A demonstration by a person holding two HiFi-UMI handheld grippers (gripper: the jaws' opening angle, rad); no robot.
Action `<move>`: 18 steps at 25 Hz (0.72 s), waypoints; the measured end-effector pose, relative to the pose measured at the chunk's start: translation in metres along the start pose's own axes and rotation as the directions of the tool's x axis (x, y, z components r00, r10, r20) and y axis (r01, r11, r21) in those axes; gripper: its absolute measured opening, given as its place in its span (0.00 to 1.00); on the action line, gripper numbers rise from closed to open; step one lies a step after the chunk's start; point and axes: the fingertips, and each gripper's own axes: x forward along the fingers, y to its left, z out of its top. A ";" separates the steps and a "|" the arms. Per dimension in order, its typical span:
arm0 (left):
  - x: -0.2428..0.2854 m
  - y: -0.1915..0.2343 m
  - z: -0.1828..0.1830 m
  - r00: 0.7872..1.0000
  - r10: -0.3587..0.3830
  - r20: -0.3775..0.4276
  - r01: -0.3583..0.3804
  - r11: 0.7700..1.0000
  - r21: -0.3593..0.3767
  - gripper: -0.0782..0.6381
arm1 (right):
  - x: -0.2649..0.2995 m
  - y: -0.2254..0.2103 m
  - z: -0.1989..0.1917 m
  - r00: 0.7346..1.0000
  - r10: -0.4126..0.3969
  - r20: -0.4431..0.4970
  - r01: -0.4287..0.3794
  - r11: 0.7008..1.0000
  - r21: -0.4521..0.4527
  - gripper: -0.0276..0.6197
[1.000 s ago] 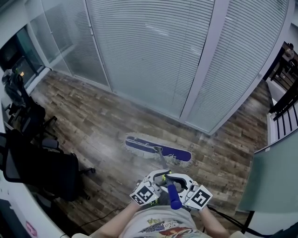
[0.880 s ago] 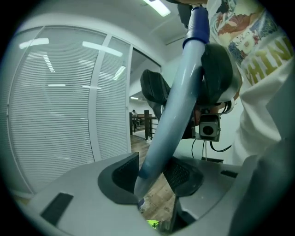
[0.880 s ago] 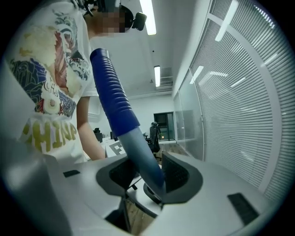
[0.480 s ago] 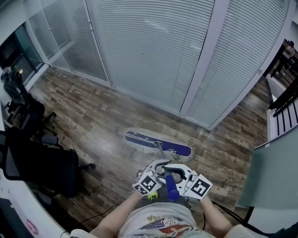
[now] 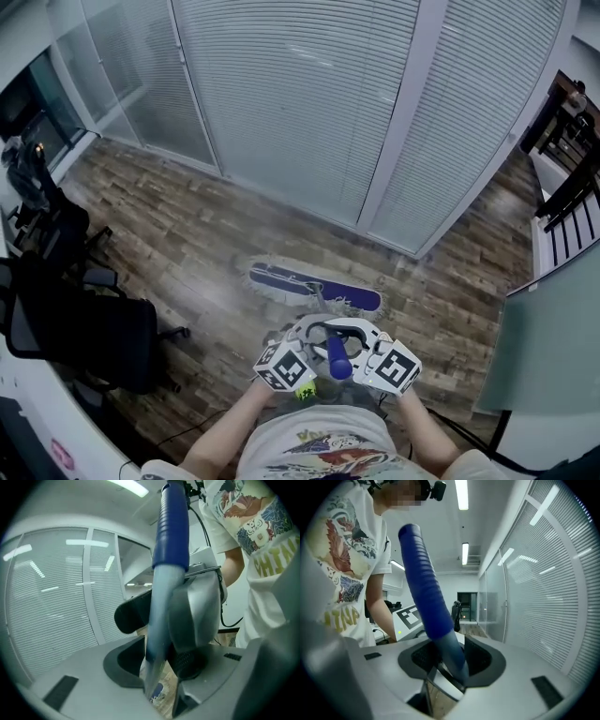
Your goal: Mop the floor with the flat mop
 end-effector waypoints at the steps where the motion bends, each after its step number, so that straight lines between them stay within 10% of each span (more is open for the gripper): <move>1: -0.002 -0.004 0.008 1.000 0.007 0.005 -0.007 1.000 0.005 0.30 | -0.007 0.003 0.005 1.000 -0.009 -0.007 0.009 1.000 -0.025 0.28; 18: 0.019 -0.118 0.005 0.985 0.070 -0.157 -0.074 0.997 -0.018 0.27 | -0.112 0.112 0.005 0.995 0.071 0.069 -0.067 0.996 -0.051 0.34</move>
